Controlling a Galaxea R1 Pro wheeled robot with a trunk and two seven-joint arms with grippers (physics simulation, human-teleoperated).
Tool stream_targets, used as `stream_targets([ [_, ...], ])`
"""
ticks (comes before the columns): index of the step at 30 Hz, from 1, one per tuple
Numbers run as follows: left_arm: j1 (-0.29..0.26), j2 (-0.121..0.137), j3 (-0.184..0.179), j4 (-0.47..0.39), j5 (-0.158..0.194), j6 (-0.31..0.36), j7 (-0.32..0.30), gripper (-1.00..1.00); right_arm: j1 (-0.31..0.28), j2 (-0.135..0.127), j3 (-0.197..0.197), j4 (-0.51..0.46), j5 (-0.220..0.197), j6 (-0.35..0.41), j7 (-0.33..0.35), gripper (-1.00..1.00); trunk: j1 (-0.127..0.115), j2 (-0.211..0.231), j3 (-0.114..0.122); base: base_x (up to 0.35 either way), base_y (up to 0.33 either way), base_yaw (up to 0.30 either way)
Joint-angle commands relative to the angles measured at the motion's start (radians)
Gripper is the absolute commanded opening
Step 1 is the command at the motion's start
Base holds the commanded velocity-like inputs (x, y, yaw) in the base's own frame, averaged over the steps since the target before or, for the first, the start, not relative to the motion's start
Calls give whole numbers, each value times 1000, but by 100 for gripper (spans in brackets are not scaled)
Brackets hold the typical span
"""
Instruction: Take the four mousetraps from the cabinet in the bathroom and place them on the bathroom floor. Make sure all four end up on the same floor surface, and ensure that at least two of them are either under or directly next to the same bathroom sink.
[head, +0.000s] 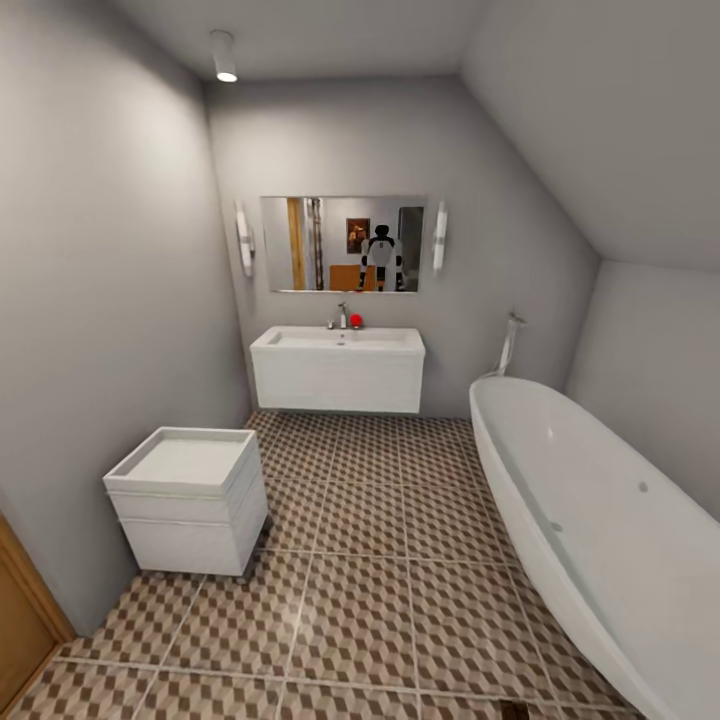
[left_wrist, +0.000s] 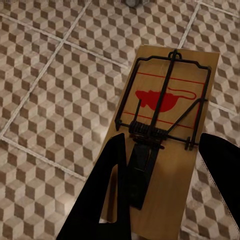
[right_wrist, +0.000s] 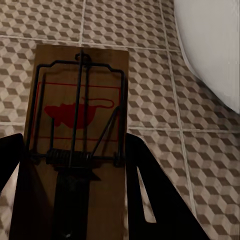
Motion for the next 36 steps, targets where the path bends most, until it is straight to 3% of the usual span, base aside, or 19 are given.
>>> stream_targets([
  [1, -1, -1, -7, 3, 6, -4, -2, -100, -2, 0, 9, 4, -11, -5, 2, -100, 1, -2, -2, 322, 0, 0],
  [36, -1, -2, -7, 3, 6, -2, -1, -100, -2, 0, 9, 4, -11, -3, 9, -100, 1, -2, -2, 327, 0, 0],
])
